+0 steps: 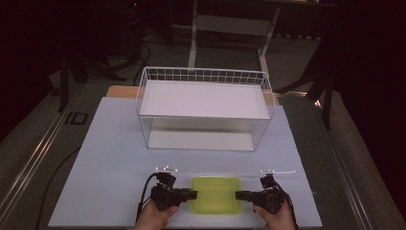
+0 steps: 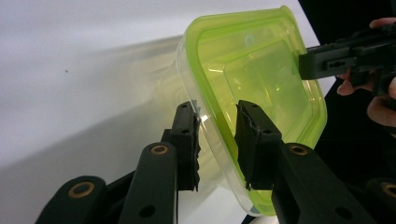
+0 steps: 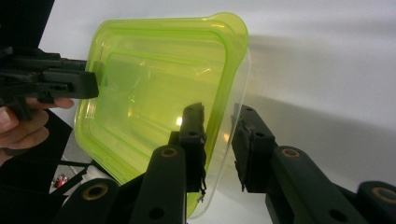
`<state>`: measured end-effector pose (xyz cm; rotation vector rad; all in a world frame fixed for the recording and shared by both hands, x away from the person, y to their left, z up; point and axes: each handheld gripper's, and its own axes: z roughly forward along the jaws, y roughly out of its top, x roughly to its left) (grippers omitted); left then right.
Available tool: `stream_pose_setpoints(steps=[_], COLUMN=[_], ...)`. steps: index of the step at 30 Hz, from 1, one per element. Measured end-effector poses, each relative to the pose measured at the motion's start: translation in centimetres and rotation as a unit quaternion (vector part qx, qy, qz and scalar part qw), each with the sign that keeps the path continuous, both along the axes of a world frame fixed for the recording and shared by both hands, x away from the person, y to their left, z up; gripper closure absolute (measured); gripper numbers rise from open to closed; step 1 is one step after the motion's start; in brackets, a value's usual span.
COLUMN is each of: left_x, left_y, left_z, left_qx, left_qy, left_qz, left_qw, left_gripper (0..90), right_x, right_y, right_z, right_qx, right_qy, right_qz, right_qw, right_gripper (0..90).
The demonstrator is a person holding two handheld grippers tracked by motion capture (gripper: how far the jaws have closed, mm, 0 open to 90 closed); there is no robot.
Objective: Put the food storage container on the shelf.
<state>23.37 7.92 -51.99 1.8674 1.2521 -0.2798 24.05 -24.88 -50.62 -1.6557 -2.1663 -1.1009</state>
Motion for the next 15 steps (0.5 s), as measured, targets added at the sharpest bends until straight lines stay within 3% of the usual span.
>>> stream_pose_setpoints(steps=[4,11,13,15], left_x=[-0.07,-0.45,-0.57,-0.65], left_y=[0.0,-0.11,0.01,0.14], left_z=[-0.19,0.09,0.21,0.19], left_qx=[-0.006,-0.007,-0.016,-0.02], left_qy=[-0.006,0.004,0.007,0.005], left_qz=[0.003,0.018,0.021,0.022], left_qw=[1.0,0.9998,0.9996,0.9995], left_gripper=[70.9,73.4,75.0,76.1], right_x=[-0.33,-0.64,-0.73,-0.84], right_y=[0.07,-0.03,-0.08,-0.03], right_z=[0.1,0.07,0.24,0.49], right_qx=[-0.006,0.001,0.004,-0.001], right_qy=[-0.008,-0.006,-0.002,-0.012], right_qz=[-0.001,-0.007,-0.005,-0.002], right_qw=[1.0,1.0,1.0,0.9999], right_gripper=[74.4,75.4,76.5,77.2])
